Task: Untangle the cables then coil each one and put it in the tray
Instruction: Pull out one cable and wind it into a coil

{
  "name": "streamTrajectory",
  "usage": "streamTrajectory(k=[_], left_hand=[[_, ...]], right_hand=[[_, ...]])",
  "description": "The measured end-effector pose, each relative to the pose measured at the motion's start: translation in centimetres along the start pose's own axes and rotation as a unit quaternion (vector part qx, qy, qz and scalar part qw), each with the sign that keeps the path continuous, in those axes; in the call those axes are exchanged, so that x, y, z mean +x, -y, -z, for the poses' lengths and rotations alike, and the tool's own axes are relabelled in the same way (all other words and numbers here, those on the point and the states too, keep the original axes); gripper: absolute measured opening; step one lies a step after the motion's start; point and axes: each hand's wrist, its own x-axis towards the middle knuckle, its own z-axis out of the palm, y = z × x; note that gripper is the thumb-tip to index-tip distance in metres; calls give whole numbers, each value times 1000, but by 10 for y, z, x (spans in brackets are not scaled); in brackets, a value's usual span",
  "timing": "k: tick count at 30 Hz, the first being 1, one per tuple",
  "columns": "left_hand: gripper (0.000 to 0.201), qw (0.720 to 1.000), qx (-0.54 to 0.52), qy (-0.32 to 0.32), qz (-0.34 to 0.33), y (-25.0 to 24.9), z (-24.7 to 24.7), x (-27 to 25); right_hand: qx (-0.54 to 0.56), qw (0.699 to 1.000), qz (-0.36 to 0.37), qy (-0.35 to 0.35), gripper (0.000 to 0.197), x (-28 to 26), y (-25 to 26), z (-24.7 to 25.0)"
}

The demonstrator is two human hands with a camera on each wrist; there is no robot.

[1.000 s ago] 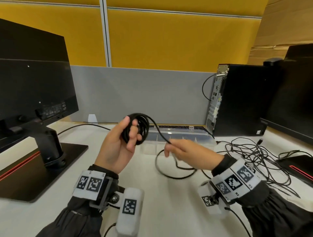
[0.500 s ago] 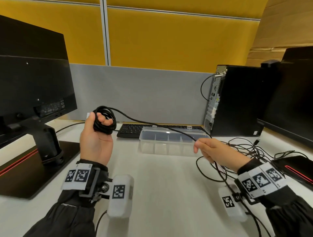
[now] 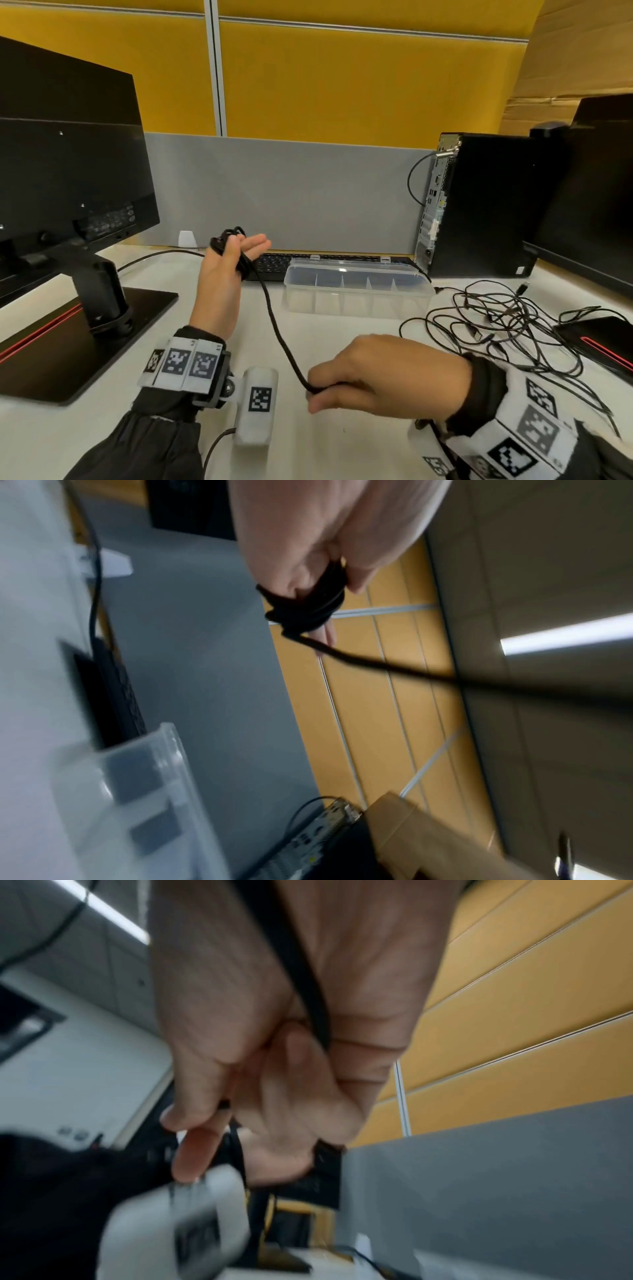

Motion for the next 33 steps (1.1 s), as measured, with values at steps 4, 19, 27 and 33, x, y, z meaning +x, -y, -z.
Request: streamTrajectory(k=[4,19,27,33], left_hand=[[22,982,165,91,27,23,-3,0],[30,946,-272,114,135,-31,-13,-24],[19,990,-138,-4,27,-10,-1,-2],[31,960,145,222,87,-7,-9,-20]], right_hand=[[19,990,58,-128,23,14,8,31],[78,976,-199,-50,29,40,-74,21],[65,993,-77,54,27,29,-10,13],[-26,981,-50,-187,23,31,-17,45]])
